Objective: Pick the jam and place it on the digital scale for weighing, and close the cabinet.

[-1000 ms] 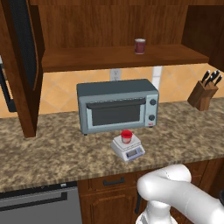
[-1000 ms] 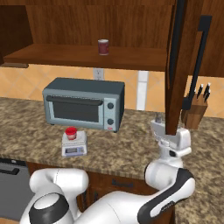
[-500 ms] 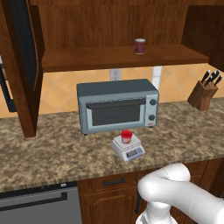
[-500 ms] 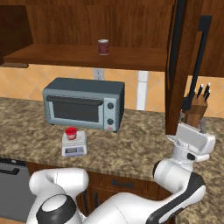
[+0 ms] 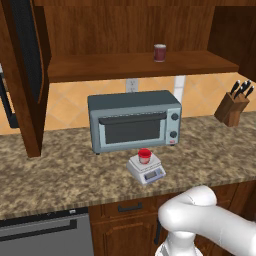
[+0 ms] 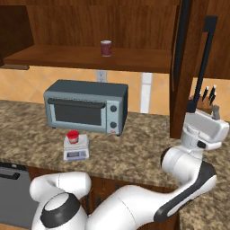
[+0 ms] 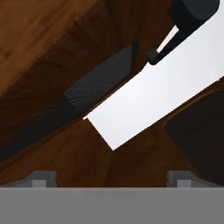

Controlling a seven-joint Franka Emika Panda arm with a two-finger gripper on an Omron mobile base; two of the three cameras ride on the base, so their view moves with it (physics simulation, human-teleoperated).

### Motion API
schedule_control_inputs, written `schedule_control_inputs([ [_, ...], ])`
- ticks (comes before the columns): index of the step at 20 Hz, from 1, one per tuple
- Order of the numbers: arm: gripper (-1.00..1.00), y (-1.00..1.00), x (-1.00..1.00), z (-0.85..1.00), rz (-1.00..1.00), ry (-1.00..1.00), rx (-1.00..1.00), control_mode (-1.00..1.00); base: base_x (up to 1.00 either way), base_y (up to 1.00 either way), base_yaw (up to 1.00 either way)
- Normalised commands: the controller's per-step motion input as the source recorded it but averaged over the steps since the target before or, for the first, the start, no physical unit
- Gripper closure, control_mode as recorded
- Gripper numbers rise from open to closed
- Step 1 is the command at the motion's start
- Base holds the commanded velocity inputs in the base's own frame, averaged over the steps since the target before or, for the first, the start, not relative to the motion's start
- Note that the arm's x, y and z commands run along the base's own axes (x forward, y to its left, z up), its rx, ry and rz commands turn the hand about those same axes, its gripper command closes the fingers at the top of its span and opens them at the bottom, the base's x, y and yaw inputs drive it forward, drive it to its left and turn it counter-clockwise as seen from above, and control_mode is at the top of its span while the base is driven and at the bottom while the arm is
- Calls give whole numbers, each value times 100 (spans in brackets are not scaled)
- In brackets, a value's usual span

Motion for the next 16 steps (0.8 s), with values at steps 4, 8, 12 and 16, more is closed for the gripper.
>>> schedule_control_inputs([
  [4, -100, 33, -4, 47, 0, -8, -9, -100, 0, 0, 0],
  [8, -100, 68, -35, 57, 0, -19, -17, -100, 0, 0, 0],
  [12, -100, 92, -34, 66, 0, -17, -25, -100, 0, 0, 0],
  [16, -100, 100, -43, 39, -3, -14, -28, -100, 0, 0, 0],
])
